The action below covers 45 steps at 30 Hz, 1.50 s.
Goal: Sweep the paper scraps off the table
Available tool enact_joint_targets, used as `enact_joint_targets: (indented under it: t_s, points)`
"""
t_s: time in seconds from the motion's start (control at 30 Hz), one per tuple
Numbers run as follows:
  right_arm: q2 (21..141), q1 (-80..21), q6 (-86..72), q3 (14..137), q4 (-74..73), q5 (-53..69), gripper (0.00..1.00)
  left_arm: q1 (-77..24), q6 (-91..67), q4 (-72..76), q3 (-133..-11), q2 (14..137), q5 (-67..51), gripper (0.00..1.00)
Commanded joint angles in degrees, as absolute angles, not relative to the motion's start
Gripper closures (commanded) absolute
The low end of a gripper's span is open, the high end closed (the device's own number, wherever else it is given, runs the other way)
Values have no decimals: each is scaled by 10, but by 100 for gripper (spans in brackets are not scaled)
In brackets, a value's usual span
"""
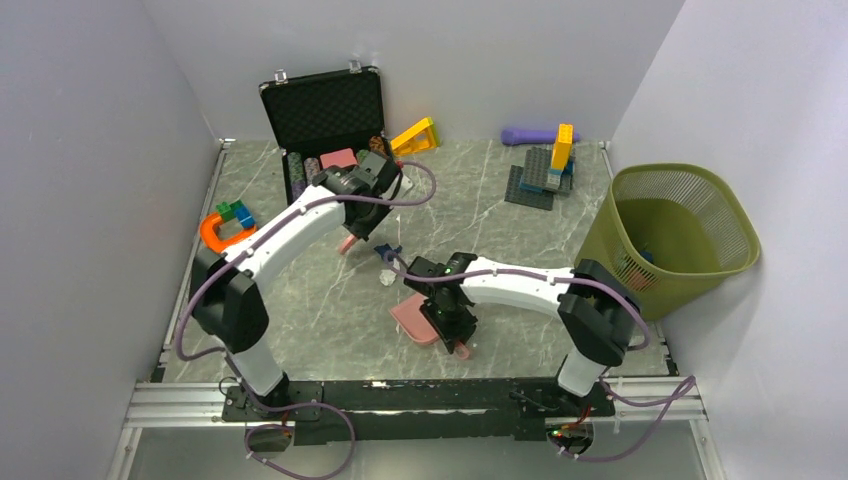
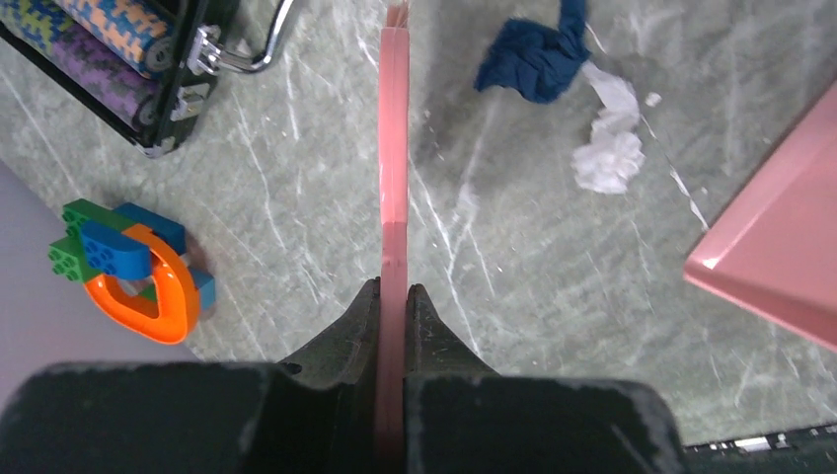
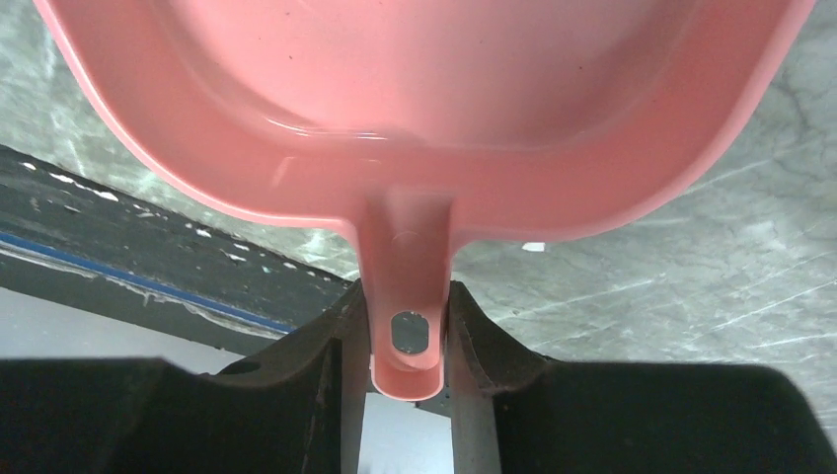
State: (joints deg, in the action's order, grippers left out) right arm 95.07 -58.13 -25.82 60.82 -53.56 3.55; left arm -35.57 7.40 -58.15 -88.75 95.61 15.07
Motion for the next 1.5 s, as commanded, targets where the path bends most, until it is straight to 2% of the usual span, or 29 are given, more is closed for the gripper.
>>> enact_joint_targets:
  t_s: [0.0, 0.07, 0.1, 0.13, 0.17, 0.2, 0.23, 0.27, 0.5, 0.6, 0.7, 0.83, 0.97, 1.23, 1.4, 1.47]
  points:
    - [972, -581, -237, 665, -556, 33, 100, -356, 78, -575, -944, 993, 204, 100]
    - [985, -581, -236, 683, -563, 25, 91, -356, 81, -572, -954, 1004, 210, 100]
    - [991, -581, -237, 691, -566, 20, 84, -356, 82, -569, -956, 1005, 210, 100]
    - [993, -581, -238, 694, -567, 15, 72, -356, 83, -565, -956, 1005, 209, 100]
    - [993, -581, -241, 695, -564, 14, 52, -355, 85, -561, -955, 1004, 209, 100]
    - [989, -581, -242, 691, -557, 17, 25, -355, 85, -558, -953, 1003, 208, 100]
    - [980, -581, -241, 686, -549, 24, 10, -355, 86, -557, -952, 1001, 207, 100]
    - [972, -581, -242, 675, -537, 29, 8, -355, 88, -555, -948, 1000, 206, 100]
    - [865, -597, -259, 579, -442, 2, 14, -355, 91, -542, -912, 967, 199, 100]
    - [815, -631, -275, 520, -387, -67, 16, -355, 97, -532, -883, 941, 188, 100]
    - [782, -657, -299, 473, -340, -130, 21, -355, 102, -535, -873, 931, 180, 100]
    - [770, -681, -314, 419, -258, -164, 30, -355, 102, -542, -880, 946, 201, 100]
    - [769, -702, -328, 401, -236, -220, 33, -354, 97, -528, -875, 957, 196, 100]
    - [764, -714, -309, 386, -196, -238, 40, -354, 98, -521, -874, 957, 188, 100]
    - [763, -719, -306, 395, -196, -238, 50, -354, 104, -524, -877, 962, 179, 100]
    - [757, -722, -310, 395, -202, -238, 61, -354, 108, -524, -881, 967, 169, 100]
